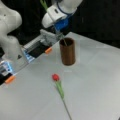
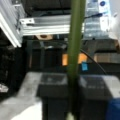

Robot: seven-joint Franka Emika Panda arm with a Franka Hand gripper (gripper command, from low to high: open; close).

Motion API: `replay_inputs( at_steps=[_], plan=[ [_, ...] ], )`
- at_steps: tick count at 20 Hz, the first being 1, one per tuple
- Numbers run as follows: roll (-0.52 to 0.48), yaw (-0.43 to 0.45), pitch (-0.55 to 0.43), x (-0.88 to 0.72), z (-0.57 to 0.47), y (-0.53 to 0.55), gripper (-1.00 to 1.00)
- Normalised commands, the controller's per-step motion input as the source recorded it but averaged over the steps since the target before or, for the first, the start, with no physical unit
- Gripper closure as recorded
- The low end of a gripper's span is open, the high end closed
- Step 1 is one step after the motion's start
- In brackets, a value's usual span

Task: Flower insertion into a vase

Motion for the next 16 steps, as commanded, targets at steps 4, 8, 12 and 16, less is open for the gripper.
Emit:
replay_inputs(
  at_steps=[4,8,12,16],
  plan=[
    [-0.026,0.100,0.039,0.35,-0.18,-0.06,1.00],
    [-0.019,0.105,0.033,0.33,-0.16,-0.05,1.00],
    [-0.027,0.127,0.028,0.32,-0.15,-0.09,1.00],
    [-0.049,0.150,0.041,0.32,-0.16,-0.12,1.00]
  ],
)
